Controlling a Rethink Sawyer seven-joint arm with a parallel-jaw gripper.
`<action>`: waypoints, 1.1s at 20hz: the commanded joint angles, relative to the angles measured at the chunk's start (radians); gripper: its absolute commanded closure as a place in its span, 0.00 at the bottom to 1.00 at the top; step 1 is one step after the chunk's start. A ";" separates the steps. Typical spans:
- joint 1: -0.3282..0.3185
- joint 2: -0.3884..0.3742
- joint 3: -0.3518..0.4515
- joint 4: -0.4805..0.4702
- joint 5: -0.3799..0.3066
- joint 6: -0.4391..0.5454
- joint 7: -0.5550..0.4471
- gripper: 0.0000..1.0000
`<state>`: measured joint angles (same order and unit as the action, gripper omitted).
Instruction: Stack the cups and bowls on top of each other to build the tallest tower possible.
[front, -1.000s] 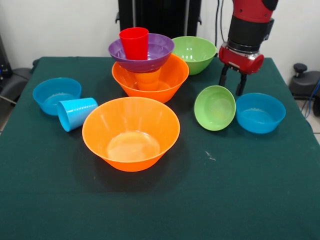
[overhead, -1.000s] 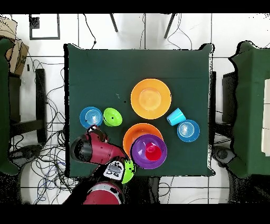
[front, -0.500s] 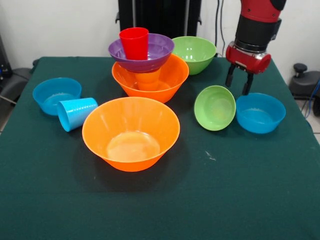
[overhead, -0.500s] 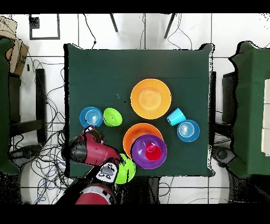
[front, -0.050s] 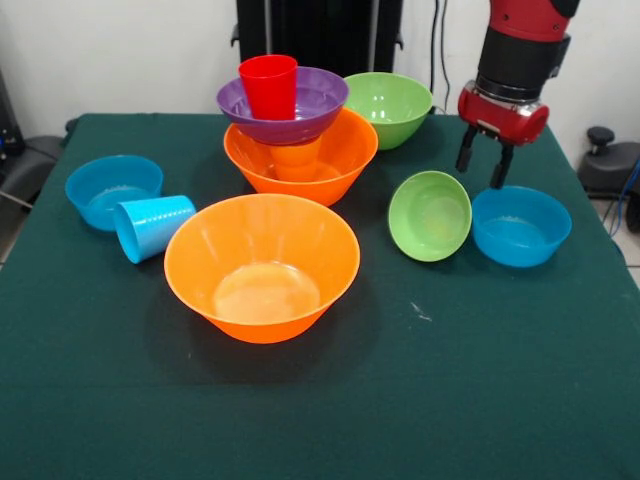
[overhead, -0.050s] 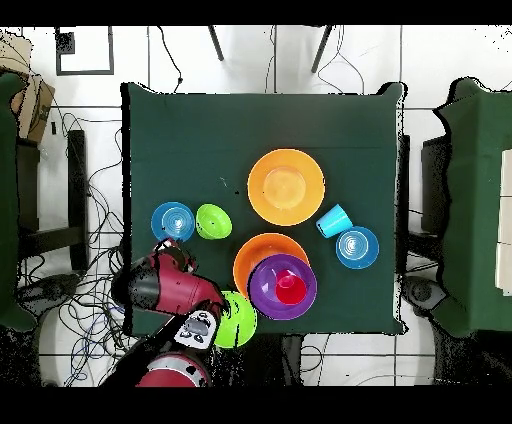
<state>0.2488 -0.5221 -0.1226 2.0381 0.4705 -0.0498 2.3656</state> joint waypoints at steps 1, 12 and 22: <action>-0.054 0.025 0.108 -0.048 0.016 -0.043 0.188 0.00; -0.088 0.122 0.143 -0.094 0.005 -0.130 0.193 0.00; -0.020 0.123 0.085 -0.153 0.089 -0.053 0.172 0.00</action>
<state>0.2113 -0.4115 -0.1152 1.9906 0.5007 -0.1165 2.3656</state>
